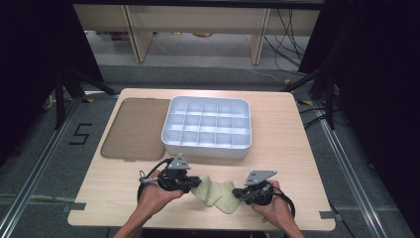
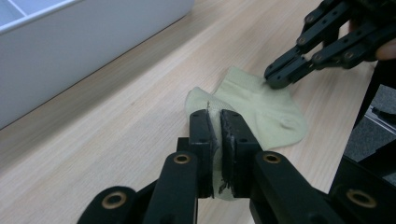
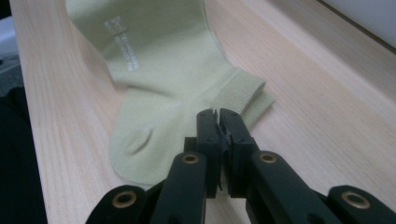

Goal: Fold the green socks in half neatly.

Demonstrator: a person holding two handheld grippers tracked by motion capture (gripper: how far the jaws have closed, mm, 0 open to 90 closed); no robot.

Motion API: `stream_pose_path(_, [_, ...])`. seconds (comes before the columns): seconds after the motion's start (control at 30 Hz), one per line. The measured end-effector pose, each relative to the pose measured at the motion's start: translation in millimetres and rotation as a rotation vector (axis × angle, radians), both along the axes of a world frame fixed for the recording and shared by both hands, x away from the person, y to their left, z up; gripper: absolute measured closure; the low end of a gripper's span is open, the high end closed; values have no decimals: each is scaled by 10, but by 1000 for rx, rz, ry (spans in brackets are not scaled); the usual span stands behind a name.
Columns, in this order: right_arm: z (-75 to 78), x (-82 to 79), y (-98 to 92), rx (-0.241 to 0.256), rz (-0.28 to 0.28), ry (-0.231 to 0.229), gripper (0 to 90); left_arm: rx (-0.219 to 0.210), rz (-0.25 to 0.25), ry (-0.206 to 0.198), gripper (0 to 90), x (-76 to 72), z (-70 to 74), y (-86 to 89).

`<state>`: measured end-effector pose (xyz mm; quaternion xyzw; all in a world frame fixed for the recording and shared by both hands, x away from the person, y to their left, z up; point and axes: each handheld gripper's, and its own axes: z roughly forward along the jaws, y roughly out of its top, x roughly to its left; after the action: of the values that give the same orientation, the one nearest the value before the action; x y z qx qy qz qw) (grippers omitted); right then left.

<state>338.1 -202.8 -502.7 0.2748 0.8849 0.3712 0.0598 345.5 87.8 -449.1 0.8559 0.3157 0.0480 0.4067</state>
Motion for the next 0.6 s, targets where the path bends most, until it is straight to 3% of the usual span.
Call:
stream_pose_path(0.1, [-9, 9, 5, 9, -2, 6, 873, -23, -8, -10, 826, -3, 1, -84])
stream_pose_path(0.3, [-12, 15, -7, 14, -3, 17, 872, -17, -40, -8, 825, 13, -27, -248])
stream_pose_path(0.5, [-14, 22, -15, 22, -1, 25, 872, -34, -41, 1, 824, 25, -76, -376])
stream_pose_path(0.6, [-15, 22, -15, 23, -4, 26, 870, -14, -55, 14, 823, 35, -109, -406])
